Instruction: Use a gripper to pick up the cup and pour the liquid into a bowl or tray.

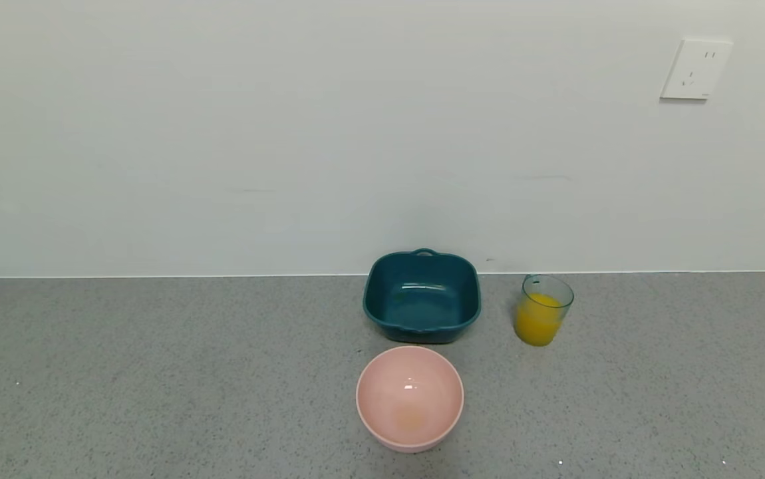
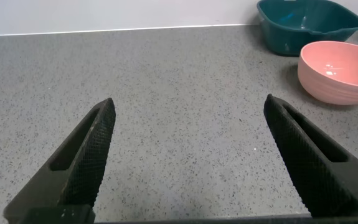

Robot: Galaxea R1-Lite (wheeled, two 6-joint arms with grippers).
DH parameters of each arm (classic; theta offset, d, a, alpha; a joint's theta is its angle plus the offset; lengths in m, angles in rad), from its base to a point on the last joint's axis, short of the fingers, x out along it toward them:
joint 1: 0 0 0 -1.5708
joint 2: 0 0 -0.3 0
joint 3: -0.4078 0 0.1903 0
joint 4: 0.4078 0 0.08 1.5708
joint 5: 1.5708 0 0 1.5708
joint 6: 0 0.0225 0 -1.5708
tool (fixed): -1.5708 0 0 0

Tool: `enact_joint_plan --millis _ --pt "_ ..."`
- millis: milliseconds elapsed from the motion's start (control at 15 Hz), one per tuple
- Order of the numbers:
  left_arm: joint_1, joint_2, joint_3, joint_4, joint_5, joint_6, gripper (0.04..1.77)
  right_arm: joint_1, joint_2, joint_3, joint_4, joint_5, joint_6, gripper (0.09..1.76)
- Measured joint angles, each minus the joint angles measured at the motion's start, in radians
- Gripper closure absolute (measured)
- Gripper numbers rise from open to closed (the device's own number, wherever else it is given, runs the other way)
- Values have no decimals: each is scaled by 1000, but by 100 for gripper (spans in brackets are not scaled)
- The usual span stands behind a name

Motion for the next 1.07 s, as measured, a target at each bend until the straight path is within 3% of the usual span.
enact_joint_plan --millis 400,800,1067 --pt "0 0 0 0 0 0 9 6 140 -181 12 0 -53 14" --pt "0 0 0 0 0 0 9 28 483 -382 -7 -2 -37 14" --pt "0 0 0 0 0 0 9 61 743 -433 -126 -2 -19 14"
